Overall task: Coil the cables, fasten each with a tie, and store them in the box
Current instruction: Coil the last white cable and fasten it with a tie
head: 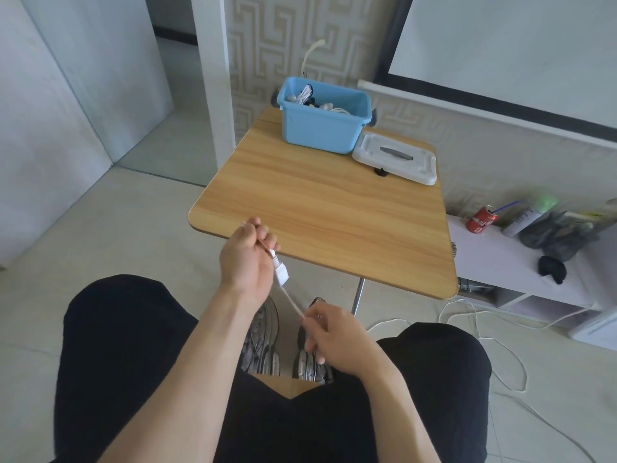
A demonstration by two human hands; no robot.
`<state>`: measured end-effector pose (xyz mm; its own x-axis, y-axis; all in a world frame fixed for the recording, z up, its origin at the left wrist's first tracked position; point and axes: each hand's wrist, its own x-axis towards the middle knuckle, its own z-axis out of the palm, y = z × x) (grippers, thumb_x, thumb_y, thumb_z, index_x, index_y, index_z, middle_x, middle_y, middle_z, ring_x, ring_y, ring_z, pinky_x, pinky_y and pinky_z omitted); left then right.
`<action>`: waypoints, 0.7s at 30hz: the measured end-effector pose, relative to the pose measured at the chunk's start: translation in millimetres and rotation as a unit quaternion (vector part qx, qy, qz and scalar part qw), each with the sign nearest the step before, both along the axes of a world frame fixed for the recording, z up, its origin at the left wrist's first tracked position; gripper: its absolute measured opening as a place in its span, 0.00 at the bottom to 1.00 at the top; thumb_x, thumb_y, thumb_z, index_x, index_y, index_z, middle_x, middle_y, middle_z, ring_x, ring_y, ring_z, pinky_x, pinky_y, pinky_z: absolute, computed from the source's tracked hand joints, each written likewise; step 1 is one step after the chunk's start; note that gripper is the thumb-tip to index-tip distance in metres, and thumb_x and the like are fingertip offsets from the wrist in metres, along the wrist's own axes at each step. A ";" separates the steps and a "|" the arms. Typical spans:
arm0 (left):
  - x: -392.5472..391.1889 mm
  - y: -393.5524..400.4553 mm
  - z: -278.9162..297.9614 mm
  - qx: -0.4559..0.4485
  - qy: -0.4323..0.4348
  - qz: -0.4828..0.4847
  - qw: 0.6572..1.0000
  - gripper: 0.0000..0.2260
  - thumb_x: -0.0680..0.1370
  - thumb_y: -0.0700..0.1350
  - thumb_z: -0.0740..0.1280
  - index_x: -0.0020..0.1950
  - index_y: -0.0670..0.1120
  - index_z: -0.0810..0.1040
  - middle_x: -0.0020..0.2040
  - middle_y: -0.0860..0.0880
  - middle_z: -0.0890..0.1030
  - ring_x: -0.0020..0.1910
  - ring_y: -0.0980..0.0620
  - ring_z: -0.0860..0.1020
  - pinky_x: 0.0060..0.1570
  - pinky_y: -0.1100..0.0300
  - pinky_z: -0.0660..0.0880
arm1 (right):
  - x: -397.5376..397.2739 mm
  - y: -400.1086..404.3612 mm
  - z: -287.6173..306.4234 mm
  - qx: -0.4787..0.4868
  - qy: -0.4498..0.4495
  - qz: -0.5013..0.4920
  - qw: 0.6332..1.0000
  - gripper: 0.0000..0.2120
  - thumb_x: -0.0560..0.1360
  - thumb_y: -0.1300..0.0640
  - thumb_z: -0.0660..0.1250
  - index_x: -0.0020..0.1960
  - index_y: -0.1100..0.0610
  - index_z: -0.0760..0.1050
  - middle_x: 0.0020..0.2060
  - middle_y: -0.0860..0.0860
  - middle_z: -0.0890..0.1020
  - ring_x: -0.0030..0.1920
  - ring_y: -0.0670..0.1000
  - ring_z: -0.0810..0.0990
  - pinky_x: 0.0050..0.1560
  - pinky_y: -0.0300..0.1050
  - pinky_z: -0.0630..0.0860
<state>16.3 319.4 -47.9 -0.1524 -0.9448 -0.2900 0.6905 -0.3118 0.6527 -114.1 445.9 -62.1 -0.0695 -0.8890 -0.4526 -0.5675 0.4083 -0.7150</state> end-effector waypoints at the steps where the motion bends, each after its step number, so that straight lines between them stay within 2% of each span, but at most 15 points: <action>1: -3.0 2.2 -3.9 -0.030 -0.061 -0.012 0.998 0.12 0.86 0.39 0.52 0.46 0.45 0.71 0.33 0.52 0.68 0.31 0.53 0.68 0.43 0.59 0.67 | 2.8 0.3 4.3 -0.003 0.003 0.019 1.000 0.07 0.84 0.51 0.61 0.55 0.51 0.77 0.36 0.48 0.84 0.29 0.42 0.78 0.42 0.45 0.82; 3: -6.7 7.1 -12.0 -0.107 -0.231 -0.047 0.966 0.12 0.86 0.39 0.54 0.44 0.43 0.71 0.33 0.51 0.72 0.33 0.52 0.71 0.45 0.57 0.69 | 5.2 -0.1 14.3 -0.012 0.006 0.060 0.998 0.07 0.82 0.49 0.65 0.50 0.48 0.80 0.38 0.49 0.85 0.29 0.40 0.77 0.42 0.44 0.80; 5: -7.6 11.6 -16.4 -0.179 -0.370 -0.104 0.906 0.12 0.85 0.39 0.56 0.43 0.42 0.72 0.33 0.48 0.75 0.34 0.52 0.73 0.46 0.57 0.69 | 2.9 -0.3 20.9 -0.025 0.012 0.067 0.997 0.05 0.79 0.49 0.68 0.45 0.42 0.82 0.40 0.47 0.84 0.32 0.42 0.77 0.43 0.43 0.78; 6: -7.7 13.7 -17.1 -0.202 -0.404 -0.141 0.881 0.12 0.85 0.39 0.56 0.43 0.41 0.73 0.34 0.47 0.75 0.34 0.53 0.73 0.45 0.58 0.69 | 0.4 0.6 22.2 -0.043 0.021 0.055 0.997 0.07 0.78 0.50 0.69 0.43 0.39 0.82 0.40 0.45 0.84 0.35 0.44 0.78 0.43 0.44 0.78; 8: -6.0 16.4 -14.9 -0.219 -0.429 -0.197 0.854 0.11 0.84 0.38 0.57 0.44 0.41 0.75 0.34 0.48 0.77 0.34 0.54 0.75 0.44 0.60 0.71 | -4.2 2.4 22.7 -0.106 0.025 -0.012 0.994 0.07 0.77 0.52 0.71 0.45 0.41 0.83 0.40 0.43 0.83 0.38 0.46 0.80 0.43 0.44 0.78; 11: 1.1 15.4 -9.6 -0.216 -0.419 -0.268 0.840 0.11 0.85 0.39 0.57 0.46 0.42 0.76 0.37 0.50 0.79 0.36 0.55 0.78 0.41 0.65 0.73 | -13.4 4.5 26.0 -0.204 -0.026 -0.185 0.961 0.04 0.75 0.55 0.75 0.48 0.47 0.86 0.35 0.41 0.84 0.31 0.42 0.77 0.33 0.34 0.73; 13: 4.6 15.9 -4.3 -0.201 -0.403 -0.382 0.807 0.12 0.86 0.42 0.56 0.47 0.42 0.76 0.38 0.49 0.80 0.37 0.54 0.79 0.38 0.66 0.73 | -21.0 4.1 27.0 -0.246 -0.036 -0.275 0.929 0.04 0.72 0.55 0.79 0.45 0.48 0.86 0.34 0.39 0.84 0.33 0.42 0.79 0.34 0.32 0.75; 15: 3.5 21.7 -2.2 -0.179 -0.371 -0.486 0.771 0.12 0.86 0.42 0.56 0.49 0.41 0.76 0.37 0.47 0.80 0.35 0.51 0.78 0.37 0.63 0.73 | -24.5 3.9 26.1 -0.267 -0.054 -0.322 0.907 0.07 0.69 0.55 0.81 0.43 0.48 0.85 0.37 0.40 0.86 0.37 0.44 0.83 0.38 0.35 0.79; 16: 1.3 25.3 -2.1 -0.164 -0.346 -0.517 0.765 0.12 0.85 0.41 0.55 0.49 0.40 0.76 0.34 0.47 0.78 0.32 0.50 0.75 0.34 0.61 0.72 | -24.9 4.1 25.4 -0.273 -0.060 -0.334 0.900 0.08 0.68 0.55 0.82 0.43 0.49 0.85 0.37 0.41 0.86 0.37 0.45 0.83 0.39 0.35 0.79; 18: -3.0 29.2 -2.8 -0.131 -0.269 -0.545 0.783 0.12 0.84 0.40 0.55 0.48 0.39 0.76 0.29 0.49 0.70 0.26 0.51 0.66 0.29 0.60 0.64 | -25.4 5.1 21.0 -0.277 -0.064 -0.349 0.893 0.07 0.68 0.54 0.82 0.42 0.50 0.85 0.36 0.42 0.86 0.35 0.42 0.82 0.37 0.32 0.76; 21: -4.4 21.7 -4.3 -0.115 -0.142 -0.541 0.821 0.18 0.83 0.51 0.53 0.39 0.44 0.73 0.26 0.53 0.59 0.24 0.53 0.55 0.26 0.59 0.54 | -27.8 6.4 13.8 -0.249 -0.070 -0.332 0.907 0.06 0.72 0.49 0.77 0.42 0.51 0.85 0.32 0.43 0.85 0.33 0.39 0.79 0.36 0.32 0.74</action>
